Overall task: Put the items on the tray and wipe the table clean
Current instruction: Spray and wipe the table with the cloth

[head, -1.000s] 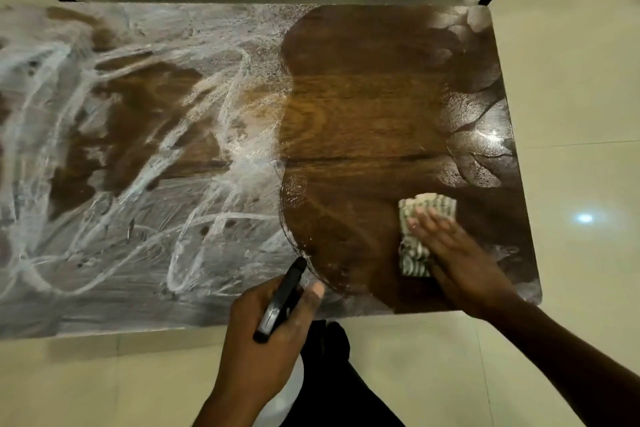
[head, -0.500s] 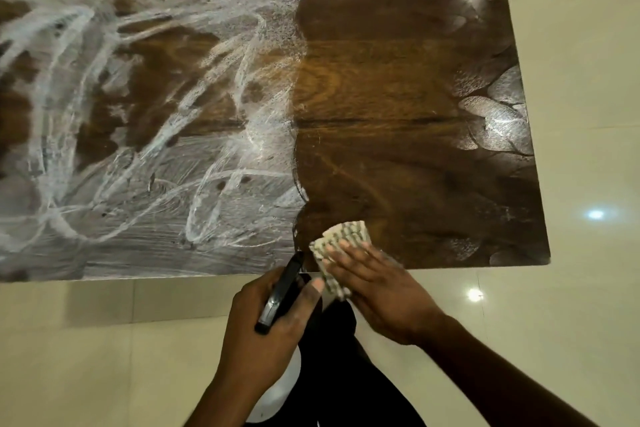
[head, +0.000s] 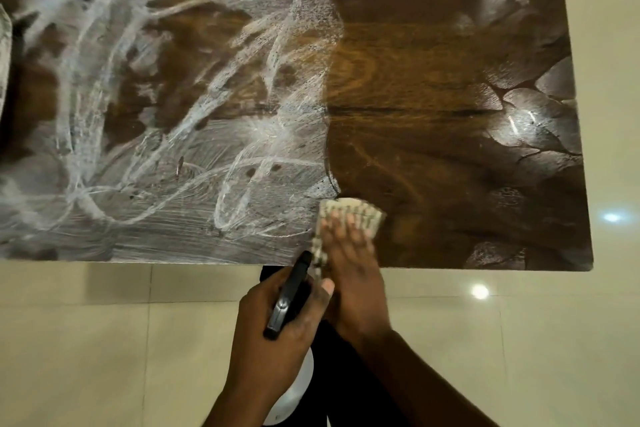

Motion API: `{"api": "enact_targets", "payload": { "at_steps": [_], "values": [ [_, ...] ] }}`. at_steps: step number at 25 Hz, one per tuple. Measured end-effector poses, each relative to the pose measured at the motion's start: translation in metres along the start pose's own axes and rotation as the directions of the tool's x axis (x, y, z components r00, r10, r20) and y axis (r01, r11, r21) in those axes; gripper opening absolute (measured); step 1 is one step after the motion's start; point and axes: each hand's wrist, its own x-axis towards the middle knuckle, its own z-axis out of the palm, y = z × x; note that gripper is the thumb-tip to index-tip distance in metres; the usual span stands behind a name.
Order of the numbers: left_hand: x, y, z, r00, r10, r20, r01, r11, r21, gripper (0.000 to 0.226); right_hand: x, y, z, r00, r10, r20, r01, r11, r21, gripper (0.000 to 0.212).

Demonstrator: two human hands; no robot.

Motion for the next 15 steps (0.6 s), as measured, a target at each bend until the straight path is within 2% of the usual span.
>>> {"api": "enact_targets", "payload": {
  "at_steps": [1,3,4,5,6,7,8,9,10,12,13,14,15],
  "values": [
    [0.001,-0.002,-0.004,1.000,0.002,-0.006,-0.002,1.000,-0.007,0.029,0.006,-0.013,0.006,0.970,-0.201,0.139,0.208,0.977,-0.042,0.063],
    [0.006,-0.003,-0.014,1.000,-0.007,-0.011,0.007,1.000,-0.019,0.024,0.031,-0.008,-0.002,0.782,-0.504,0.368,0.562,0.824,-0.066,0.065],
    [0.009,-0.003,-0.020,1.000,-0.011,-0.005,0.011,1.000,-0.019,0.033,0.048,0.004,-0.015,0.712,-0.558,0.427,0.644,0.761,-0.077,0.066],
    [0.013,-0.004,-0.026,1.000,-0.012,-0.003,0.012,1.000,-0.009,0.048,0.064,0.020,-0.031,0.721,-0.541,0.433,0.635,0.765,-0.103,0.066],
    [0.016,-0.003,-0.031,1.000,-0.019,-0.006,0.019,1.000,0.003,0.062,0.080,0.040,-0.050,0.789,-0.465,0.401,0.552,0.823,-0.132,0.066],
    [0.019,-0.001,-0.035,1.000,-0.027,-0.014,0.028,1.000,0.005,0.067,0.094,0.059,-0.070,0.881,-0.333,0.336,0.401,0.902,-0.158,0.067],
    [0.022,0.001,-0.038,0.999,-0.032,-0.025,0.032,0.999,-0.007,0.064,0.106,0.077,-0.089,0.952,-0.184,0.246,0.231,0.957,-0.175,0.068],
    [0.025,0.003,-0.040,0.999,-0.035,-0.036,0.034,0.999,-0.030,0.053,0.114,0.088,-0.105,0.990,-0.055,0.132,0.077,0.983,-0.168,0.067],
    [0.028,0.006,-0.042,0.998,-0.039,-0.043,0.036,0.998,-0.054,0.041,0.120,0.088,-0.110,0.998,0.064,0.011,-0.062,0.989,-0.135,0.068],
    [0.035,0.012,-0.047,0.999,-0.037,-0.037,0.034,0.994,-0.101,0.022,0.128,0.053,-0.088,0.946,0.269,-0.180,-0.282,0.958,-0.051,0.067],
    [0.039,0.012,-0.050,0.999,-0.028,-0.040,0.023,0.993,-0.113,0.021,0.127,0.027,-0.069,0.926,0.310,-0.217,-0.324,0.945,-0.034,0.068],
    [0.042,0.014,-0.053,0.999,-0.019,-0.051,0.013,0.993,-0.116,0.022,0.121,0.000,-0.048,0.940,0.280,-0.193,-0.294,0.955,-0.046,0.070],
    [0.046,0.015,-0.055,0.998,-0.010,-0.062,0.003,0.994,-0.113,0.023,0.110,-0.023,-0.026,0.979,0.173,-0.104,-0.182,0.980,-0.081,0.071]
  ]
}}
